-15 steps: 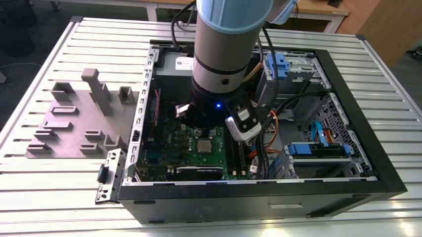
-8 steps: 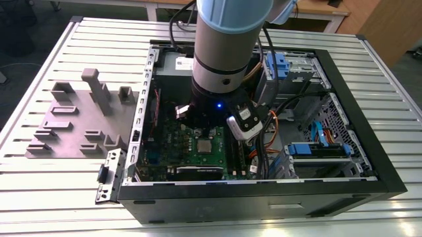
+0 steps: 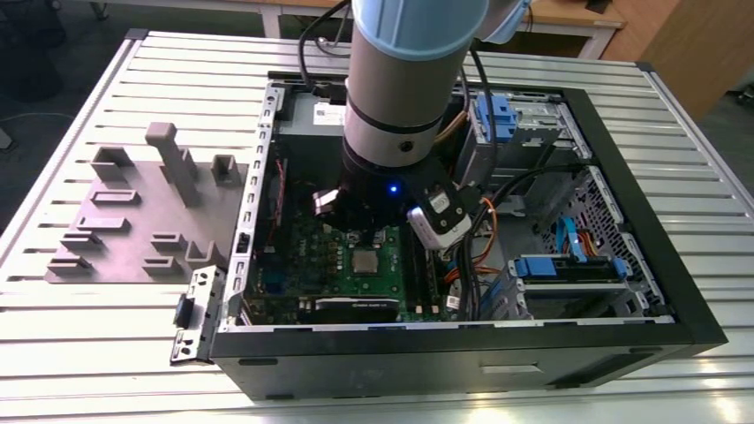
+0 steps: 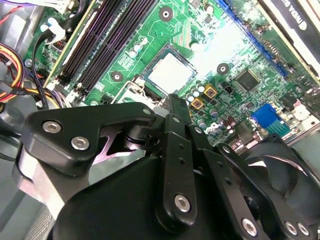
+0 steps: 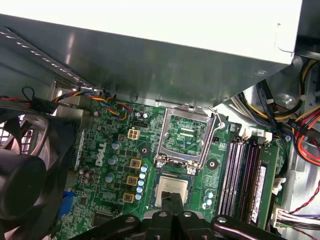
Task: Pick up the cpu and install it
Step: 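Close the cpu cover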
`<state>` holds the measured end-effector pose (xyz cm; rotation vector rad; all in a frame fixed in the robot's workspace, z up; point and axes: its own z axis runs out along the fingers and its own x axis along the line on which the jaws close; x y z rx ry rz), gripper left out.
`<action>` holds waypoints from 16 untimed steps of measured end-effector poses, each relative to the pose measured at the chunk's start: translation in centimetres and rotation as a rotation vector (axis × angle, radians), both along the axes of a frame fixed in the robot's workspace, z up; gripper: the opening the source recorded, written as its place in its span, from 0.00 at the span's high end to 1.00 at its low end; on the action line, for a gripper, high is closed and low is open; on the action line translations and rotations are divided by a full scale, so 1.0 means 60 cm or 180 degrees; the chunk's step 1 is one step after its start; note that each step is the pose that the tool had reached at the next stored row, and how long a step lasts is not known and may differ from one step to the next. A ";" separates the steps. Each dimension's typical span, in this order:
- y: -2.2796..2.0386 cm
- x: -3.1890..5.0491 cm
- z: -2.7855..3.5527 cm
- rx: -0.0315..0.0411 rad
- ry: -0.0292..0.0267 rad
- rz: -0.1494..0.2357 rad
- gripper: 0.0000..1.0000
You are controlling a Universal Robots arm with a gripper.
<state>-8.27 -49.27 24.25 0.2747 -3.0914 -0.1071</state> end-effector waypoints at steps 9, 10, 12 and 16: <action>0.0001 0.000 0.025 0.0001 0.0000 0.0000 0.89; 0.0001 0.000 0.025 0.0001 0.0000 0.0000 0.89; 0.0000 0.000 0.025 0.0001 0.0000 0.0000 0.89; 0.0000 0.000 0.025 0.0000 0.0000 0.0001 0.89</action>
